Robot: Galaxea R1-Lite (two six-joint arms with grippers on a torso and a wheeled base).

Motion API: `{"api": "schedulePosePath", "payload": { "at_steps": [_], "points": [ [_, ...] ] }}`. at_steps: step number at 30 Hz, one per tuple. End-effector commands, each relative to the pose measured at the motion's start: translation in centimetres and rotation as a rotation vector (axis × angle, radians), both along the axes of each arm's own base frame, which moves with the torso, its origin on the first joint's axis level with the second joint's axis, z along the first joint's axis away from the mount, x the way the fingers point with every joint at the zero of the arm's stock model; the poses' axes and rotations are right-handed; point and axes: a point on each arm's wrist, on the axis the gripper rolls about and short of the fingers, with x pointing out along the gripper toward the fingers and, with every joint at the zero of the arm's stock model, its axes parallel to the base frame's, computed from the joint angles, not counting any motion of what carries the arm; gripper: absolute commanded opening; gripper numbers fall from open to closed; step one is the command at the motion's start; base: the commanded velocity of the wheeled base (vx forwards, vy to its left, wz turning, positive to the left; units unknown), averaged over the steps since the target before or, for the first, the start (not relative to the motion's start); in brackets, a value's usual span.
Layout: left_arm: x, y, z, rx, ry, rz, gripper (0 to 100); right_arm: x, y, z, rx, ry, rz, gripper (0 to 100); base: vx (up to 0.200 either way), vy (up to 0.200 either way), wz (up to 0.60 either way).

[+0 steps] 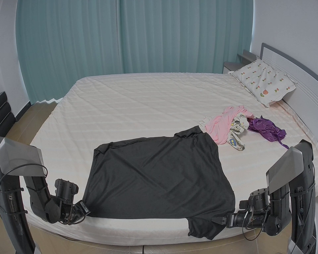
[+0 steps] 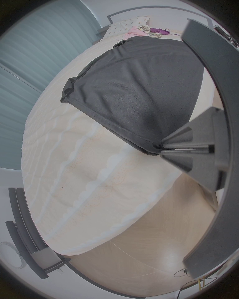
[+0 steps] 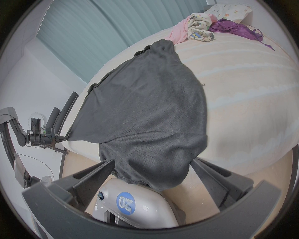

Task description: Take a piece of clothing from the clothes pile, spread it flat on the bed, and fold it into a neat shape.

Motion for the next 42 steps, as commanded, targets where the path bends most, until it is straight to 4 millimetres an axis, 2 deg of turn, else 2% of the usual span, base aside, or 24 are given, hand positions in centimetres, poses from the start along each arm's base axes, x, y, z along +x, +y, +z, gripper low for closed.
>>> {"api": "schedulePosePath", "payload": {
  "at_steps": [1,3,4,11,15,18,25,36,37,39,40,42],
  "points": [
    [0.0,0.0,0.0,0.001,0.001,0.000,0,0.6,0.7,-1.0,-0.006,-0.009,0.016,100,0.000,0.000,0.00],
    [0.0,0.0,0.0,-0.001,-0.001,-0.001,0,0.7,0.8,-1.1,-0.014,-0.013,0.015,100,0.000,0.000,0.00],
    [0.0,0.0,0.0,-0.001,-0.001,-0.001,0,0.7,0.8,-1.2,-0.025,-0.017,0.012,0,0.000,0.000,0.00],
    [0.0,0.0,0.0,-0.001,0.001,-0.002,0,0.3,0.4,-1.9,-0.144,-0.027,0.005,0,0.000,0.000,0.00],
    [-0.2,-0.1,0.0,0.002,0.005,-0.004,0,-0.1,0.2,-1.6,-0.148,-0.017,0.003,0,0.000,0.000,0.00],
    [-0.4,-0.1,0.1,0.004,0.007,-0.008,0,-1.0,-0.6,-0.7,-0.155,0.006,-0.015,0,0.000,0.000,0.00],
    [-1.4,-0.1,0.7,0.016,0.012,-0.025,0,-1.8,-2.7,1.0,-0.131,0.014,-0.054,0,0.000,0.000,0.00],
    [-3.0,-0.5,0.3,0.051,0.078,-0.104,0,-2.0,-3.2,0.6,-0.149,0.042,-0.032,0,0.000,0.000,0.00],
    [-3.1,-0.6,0.3,0.054,0.081,-0.114,100,-2.0,-3.2,0.6,-0.153,0.040,-0.029,0,0.000,0.000,0.00],
    [-3.1,-0.8,0.2,0.055,0.084,-0.125,100,-2.0,-3.2,0.4,-0.151,0.040,-0.031,0,0.000,0.000,0.00],
    [-3.1,-0.9,0.2,0.056,0.085,-0.127,100,-2.0,-3.2,0.4,-0.151,0.040,-0.031,100,0.000,0.000,0.00],
    [-3.0,-0.9,-0.1,0.057,0.088,-0.126,100,-1.9,-3.3,0.3,-0.148,0.033,-0.036,100,0.000,0.000,0.00]
  ]
}}
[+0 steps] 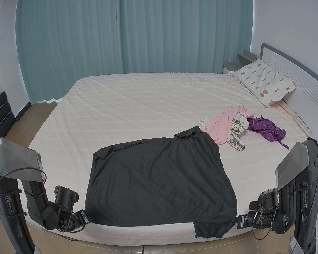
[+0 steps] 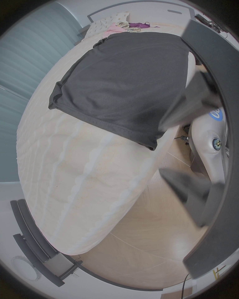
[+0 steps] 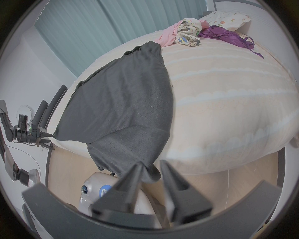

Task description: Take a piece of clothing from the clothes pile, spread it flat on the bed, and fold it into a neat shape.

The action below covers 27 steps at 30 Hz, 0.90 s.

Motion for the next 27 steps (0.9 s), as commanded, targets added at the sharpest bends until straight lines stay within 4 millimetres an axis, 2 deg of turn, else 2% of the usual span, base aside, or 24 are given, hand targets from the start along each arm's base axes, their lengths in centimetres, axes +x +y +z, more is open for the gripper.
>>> {"api": "schedulePosePath", "payload": {
  "at_steps": [1,4,11,16,27],
  "points": [
    [0.0,-0.1,-0.4,0.002,0.010,-0.006,100,-0.3,-0.2,-0.2,0.000,0.015,-0.005,100,0.000,0.000,0.00],
    [0.2,-0.1,-0.2,-0.002,-0.003,0.000,100,0.5,-0.5,0.4,0.038,-0.028,-0.028,100,0.000,0.000,0.00],
    [1.3,0.1,2.2,-0.056,-0.147,0.063,100,2.9,-0.9,2.2,0.226,-0.114,-0.134,100,0.000,0.000,0.00],
    [1.7,0.1,2.9,-0.078,-0.209,0.068,100,3.4,-0.5,3.3,0.357,-0.113,-0.223,100,0.200,0.000,0.00],
    [2.1,0.5,2.8,-0.077,-0.212,0.085,100,3.4,-0.2,3.1,0.373,-0.095,-0.220,100,0.200,0.000,0.00]
  ]
}}
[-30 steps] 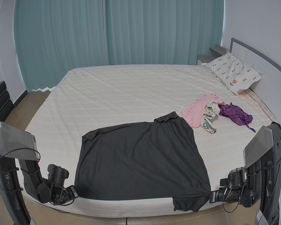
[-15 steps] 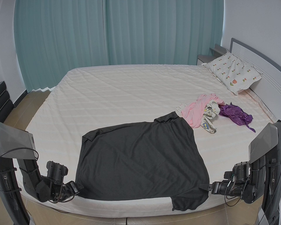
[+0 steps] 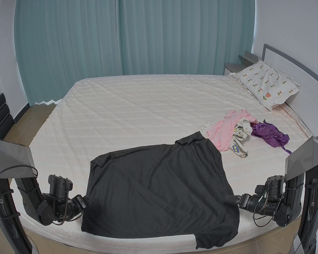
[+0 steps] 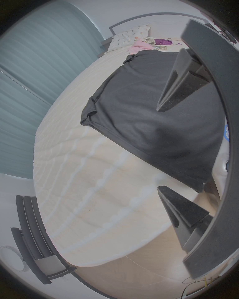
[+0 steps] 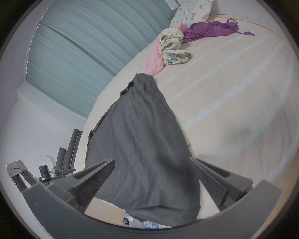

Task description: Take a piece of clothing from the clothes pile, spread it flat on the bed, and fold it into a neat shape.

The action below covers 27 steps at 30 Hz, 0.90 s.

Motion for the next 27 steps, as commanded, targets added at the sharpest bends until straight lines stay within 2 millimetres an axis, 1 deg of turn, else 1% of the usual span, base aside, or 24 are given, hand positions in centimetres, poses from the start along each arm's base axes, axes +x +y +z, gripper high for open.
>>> {"api": "schedulePosePath", "payload": {
  "at_steps": [1,5,10,17,26,27],
  "points": [
    [0.1,0.2,0.1,0.000,-0.006,0.011,100,0.1,0.1,0.2,0.004,-0.017,0.003,100,0.200,0.000,0.00],
    [0.3,0.4,-0.1,0.000,-0.004,0.019,100,0.1,0.0,0.2,0.004,-0.017,0.002,100,0.200,0.000,0.00],
    [0.6,0.5,-0.5,0.000,0.005,0.023,100,0.1,0.0,0.4,0.022,-0.011,-0.015,100,0.000,0.000,0.00],
    [0.7,0.6,-0.3,-0.021,-0.005,0.053,100,0.0,0.0,0.4,0.029,-0.006,-0.020,100,0.000,0.000,0.00],
    [1.0,0.9,-0.2,-0.022,-0.018,0.068,100,-0.1,0.0,0.4,0.028,-0.005,-0.020,100,0.000,0.200,0.00],
    [1.2,1.0,-0.2,-0.019,-0.021,0.073,100,-0.1,0.0,0.4,0.028,-0.003,-0.020,100,0.000,0.000,0.00]
  ]
}}
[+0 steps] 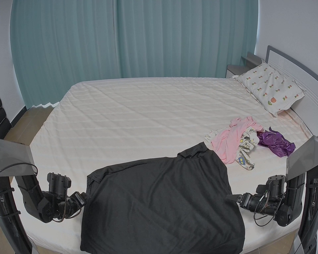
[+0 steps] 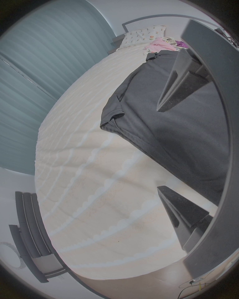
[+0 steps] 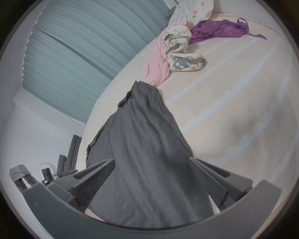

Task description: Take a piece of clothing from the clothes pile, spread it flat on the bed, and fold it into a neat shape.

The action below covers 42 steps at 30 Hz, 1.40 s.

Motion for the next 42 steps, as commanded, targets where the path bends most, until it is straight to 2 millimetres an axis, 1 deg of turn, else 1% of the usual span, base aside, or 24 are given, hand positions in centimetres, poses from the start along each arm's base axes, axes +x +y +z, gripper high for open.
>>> {"api": "schedulePosePath", "payload": {
  "at_steps": [1,5,9,10,11,13,14,15,16,17,19,20,21,22,23,24,31,32,35,42],
  "points": [
    [0.4,0.1,-0.1,0.006,-0.009,0.011,100,0.1,0.0,0.1,0.002,-0.012,0.001,100,0.000,0.000,0.00],
    [0.9,-0.2,0.4,-0.002,-0.052,0.004,100,0.2,0.1,0.1,0.003,-0.018,0.003,100,0.000,0.000,0.00],
    [1.9,-1.1,1.1,-0.030,-0.106,-0.001,100,0.2,0.4,0.1,0.003,-0.019,0.014,100,0.000,0.000,0.00],
    [2.9,-1.7,1.6,-0.052,-0.143,0.002,100,0.2,0.4,0.1,0.003,-0.018,0.017,100,0.000,0.000,0.00],
    [3.5,-2.0,1.9,-0.064,-0.164,-0.001,100,0.2,0.5,0.1,0.003,-0.016,0.018,100,0.000,0.000,0.00],
    [4.3,-3.0,2.2,-0.078,-0.192,-0.028,100,0.2,0.5,0.1,0.003,-0.016,0.020,100,0.000,0.000,0.00],
    [4.4,-3.2,2.3,-0.079,-0.198,-0.031,100,0.1,0.5,0.1,0.003,-0.018,0.021,100,0.000,0.000,0.00],
    [5.2,-3.7,2.7,-0.084,-0.226,-0.044,100,0.1,0.6,0.0,0.004,-0.014,0.022,100,0.000,0.000,0.00],
    [5.2,-3.7,2.7,-0.084,-0.226,-0.044,100,0.1,0.6,0.0,0.004,-0.014,0.022,100,0.000,0.000,0.00],
    [6.7,-4.7,2.6,-0.090,-0.239,-0.065,100,0.1,0.6,-0.1,0.003,-0.010,0.024,100,0.000,0.000,0.00],
    [7.8,-5.3,2.2,-0.088,-0.222,-0.075,100,0.1,0.6,-0.1,0.003,-0.010,0.024,100,0.000,0.000,0.00],
    [7.8,-5.3,2.2,-0.088,-0.222,-0.075,100,0.1,0.6,-0.1,0.003,-0.010,0.024,100,0.000,0.000,0.00],
    [8.9,-5.8,1.6,-0.083,-0.188,-0.080,100,0.1,0.6,-0.1,0.003,-0.010,0.024,100,0.000,0.000,0.00],
    [9.0,-5.8,1.6,-0.083,-0.187,-0.080,100,0.1,0.6,-0.1,0.003,-0.010,0.024,100,0.000,0.000,0.00],
    [9.9,-6.2,1.1,-0.081,-0.169,-0.083,100,0.1,0.6,-0.1,0.002,-0.010,0.024,100,0.000,0.000,0.00],
    [10.4,-6.3,0.9,-0.078,-0.163,-0.082,100,0.1,0.6,-0.1,0.002,-0.012,0.024,100,0.000,0.000,0.00],
    [12.5,-7.2,-1.1,-0.059,-0.160,-0.078,100,0.1,0.6,-0.1,0.002,-0.009,0.024,100,0.000,0.000,0.00],
    [12.9,-7.4,-1.7,-0.050,-0.157,-0.075,100,0.2,0.6,-0.1,0.001,-0.012,0.023,100,0.000,0.000,0.00],
    [13.0,-7.6,-2.5,-0.023,-0.145,-0.069,100,0.2,0.6,-0.1,0.002,-0.010,0.023,100,0.000,0.000,0.00],
    [12.9,-8.1,-2.4,-0.005,-0.134,-0.072,100,0.2,0.6,-0.2,0.001,-0.012,0.023,100,0.000,0.000,0.00]
  ]
}}
